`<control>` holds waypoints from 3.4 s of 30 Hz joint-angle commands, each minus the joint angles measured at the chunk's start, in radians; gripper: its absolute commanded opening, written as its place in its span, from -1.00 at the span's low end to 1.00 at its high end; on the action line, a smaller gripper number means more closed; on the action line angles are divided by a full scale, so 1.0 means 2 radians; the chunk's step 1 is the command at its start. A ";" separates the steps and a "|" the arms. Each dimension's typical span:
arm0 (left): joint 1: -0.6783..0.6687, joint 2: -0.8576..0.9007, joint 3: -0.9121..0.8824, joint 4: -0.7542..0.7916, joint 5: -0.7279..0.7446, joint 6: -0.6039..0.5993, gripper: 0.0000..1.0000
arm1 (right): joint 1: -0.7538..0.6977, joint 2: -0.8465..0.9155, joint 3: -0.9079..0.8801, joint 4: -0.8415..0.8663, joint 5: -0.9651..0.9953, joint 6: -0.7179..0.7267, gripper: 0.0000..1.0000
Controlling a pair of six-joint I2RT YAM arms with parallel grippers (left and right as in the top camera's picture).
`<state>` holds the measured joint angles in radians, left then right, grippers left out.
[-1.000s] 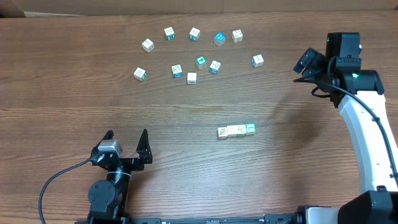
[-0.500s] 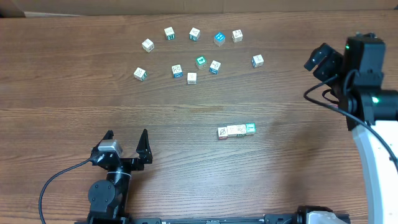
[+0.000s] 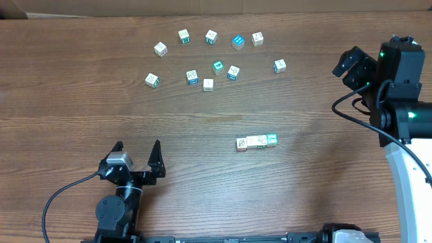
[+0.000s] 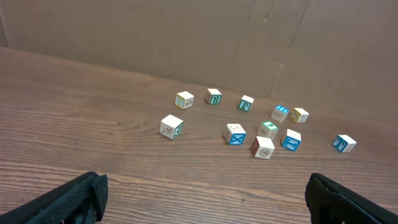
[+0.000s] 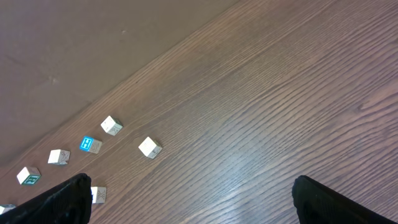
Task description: Form a horizontal line
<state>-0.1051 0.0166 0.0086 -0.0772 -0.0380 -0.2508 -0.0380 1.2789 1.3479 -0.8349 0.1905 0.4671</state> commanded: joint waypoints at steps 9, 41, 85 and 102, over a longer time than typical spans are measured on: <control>-0.003 -0.006 -0.002 0.001 0.003 0.014 0.99 | 0.000 -0.027 -0.001 -0.031 0.009 -0.008 1.00; -0.003 -0.006 -0.002 0.001 0.003 0.014 0.99 | 0.067 -0.085 -0.265 0.142 -0.085 -0.172 1.00; -0.003 -0.006 -0.002 0.001 0.003 0.014 0.99 | 0.046 -0.158 -0.443 0.285 -0.193 -0.268 1.00; -0.003 -0.006 -0.002 0.001 0.003 0.014 0.99 | 0.038 -0.266 -0.613 0.473 -0.205 -0.277 1.00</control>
<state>-0.1051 0.0166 0.0086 -0.0772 -0.0376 -0.2508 0.0544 0.7853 0.1574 0.0944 -0.2100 -0.0792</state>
